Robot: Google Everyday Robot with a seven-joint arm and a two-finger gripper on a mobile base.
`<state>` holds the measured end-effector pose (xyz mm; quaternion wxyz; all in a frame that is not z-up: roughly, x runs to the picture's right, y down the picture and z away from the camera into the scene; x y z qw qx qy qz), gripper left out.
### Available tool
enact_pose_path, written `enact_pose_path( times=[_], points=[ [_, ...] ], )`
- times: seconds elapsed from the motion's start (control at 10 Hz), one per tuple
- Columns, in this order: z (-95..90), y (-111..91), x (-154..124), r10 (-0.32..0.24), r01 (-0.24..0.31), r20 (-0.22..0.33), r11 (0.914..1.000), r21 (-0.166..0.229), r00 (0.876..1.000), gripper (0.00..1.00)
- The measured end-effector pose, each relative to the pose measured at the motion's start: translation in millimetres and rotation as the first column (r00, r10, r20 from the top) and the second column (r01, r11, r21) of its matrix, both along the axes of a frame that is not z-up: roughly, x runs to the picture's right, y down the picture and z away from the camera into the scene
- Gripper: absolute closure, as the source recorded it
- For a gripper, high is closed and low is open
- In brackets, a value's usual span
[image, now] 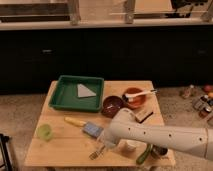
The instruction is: Place fork in table surface
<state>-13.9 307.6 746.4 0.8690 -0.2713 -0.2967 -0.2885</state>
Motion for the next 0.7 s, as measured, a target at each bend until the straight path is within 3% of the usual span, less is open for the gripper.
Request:
enact_pose_path(
  times=[0.4, 0.7],
  points=[
    [-2.1, -9, 6, 0.028, -0.028, 0.032, 0.9996, -0.01, 0.999, 0.21],
    [-20.0, -39, 20, 0.059, -0.061, 0.054, 0.9977, 0.03, 0.997, 0.21]
  ],
)
